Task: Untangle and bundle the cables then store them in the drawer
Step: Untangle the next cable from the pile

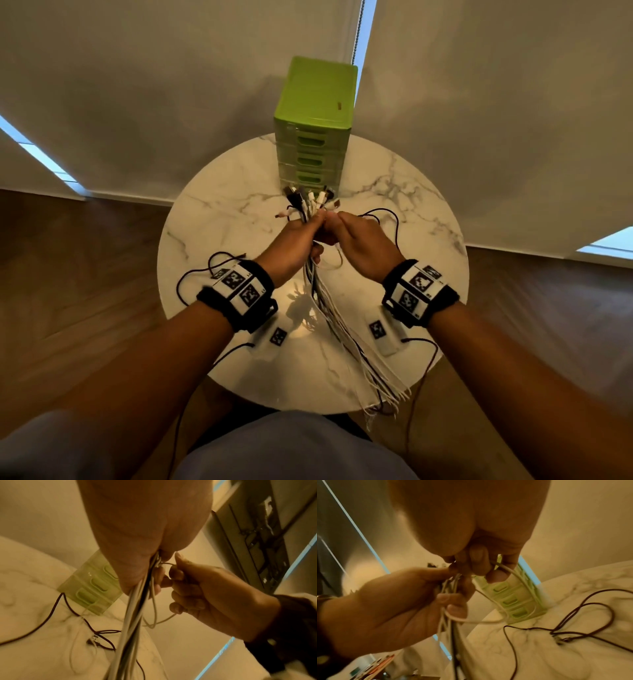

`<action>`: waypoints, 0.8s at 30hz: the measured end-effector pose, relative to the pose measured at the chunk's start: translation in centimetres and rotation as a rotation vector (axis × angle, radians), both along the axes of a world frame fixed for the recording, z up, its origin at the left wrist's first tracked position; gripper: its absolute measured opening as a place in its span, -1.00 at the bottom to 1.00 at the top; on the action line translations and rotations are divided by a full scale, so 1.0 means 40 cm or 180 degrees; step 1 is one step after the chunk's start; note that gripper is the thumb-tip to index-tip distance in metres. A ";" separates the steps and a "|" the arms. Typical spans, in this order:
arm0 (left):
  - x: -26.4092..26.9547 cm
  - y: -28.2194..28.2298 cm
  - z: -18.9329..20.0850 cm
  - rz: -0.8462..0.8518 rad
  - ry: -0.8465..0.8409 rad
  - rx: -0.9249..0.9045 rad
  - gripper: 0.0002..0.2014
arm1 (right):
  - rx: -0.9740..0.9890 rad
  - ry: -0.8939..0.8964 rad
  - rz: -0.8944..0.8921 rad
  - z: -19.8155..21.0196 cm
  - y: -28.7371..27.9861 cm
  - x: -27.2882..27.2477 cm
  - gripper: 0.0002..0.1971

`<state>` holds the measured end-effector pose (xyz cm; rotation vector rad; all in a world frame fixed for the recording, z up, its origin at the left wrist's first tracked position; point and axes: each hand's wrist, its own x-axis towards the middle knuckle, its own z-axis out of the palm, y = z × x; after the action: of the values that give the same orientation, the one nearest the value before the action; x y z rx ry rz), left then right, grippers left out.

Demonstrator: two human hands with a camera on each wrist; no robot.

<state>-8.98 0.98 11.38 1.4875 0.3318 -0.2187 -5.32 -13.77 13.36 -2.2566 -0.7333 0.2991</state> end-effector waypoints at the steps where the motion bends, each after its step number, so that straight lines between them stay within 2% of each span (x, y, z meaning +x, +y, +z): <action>1: 0.003 0.000 0.001 0.0084 -0.0001 -0.0135 -0.57 | 0.0080 0.0038 0.0065 0.004 0.011 -0.010 -0.63; 4: 0.010 0.001 0.007 0.0362 -0.0059 -0.0620 -0.62 | 0.0111 0.0059 0.0177 0.006 0.016 -0.018 -0.67; 7: 0.020 0.011 0.008 0.0700 -0.0212 -0.0667 -0.65 | -0.0079 0.0175 0.0358 -0.009 0.002 -0.022 -0.56; 10: 0.035 0.029 0.008 0.1132 -0.0263 -0.0630 -0.63 | -0.0149 0.0762 0.0532 -0.042 -0.041 -0.051 -0.45; 12: 0.040 0.039 0.014 0.1338 -0.0322 -0.0960 -0.65 | -0.0036 0.1262 0.0611 -0.066 -0.082 -0.074 -0.45; 15: 0.042 0.065 0.028 0.1438 -0.0419 -0.1249 -0.68 | -0.0386 0.1395 0.0654 -0.116 -0.156 -0.082 -0.42; 17: 0.051 0.100 0.036 0.1402 -0.0478 -0.1118 -0.69 | -0.0877 0.1355 0.0685 -0.152 -0.212 -0.078 -0.41; 19: 0.061 0.134 0.043 0.1191 -0.0564 -0.0912 -0.69 | -0.1115 0.1412 0.0588 -0.182 -0.264 -0.072 -0.47; 21: 0.063 0.147 0.048 0.0888 -0.0604 -0.0614 -0.69 | -0.1095 0.1272 0.0363 -0.195 -0.293 -0.049 -0.54; 24: 0.048 0.120 0.049 0.0260 -0.0592 0.0156 -0.66 | -0.0905 0.0593 -0.0141 -0.174 -0.269 0.016 -0.54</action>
<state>-7.04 5.78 13.33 1.5263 0.2489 -0.0065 -4.68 -24.51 6.38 -2.4645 -0.5709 0.6167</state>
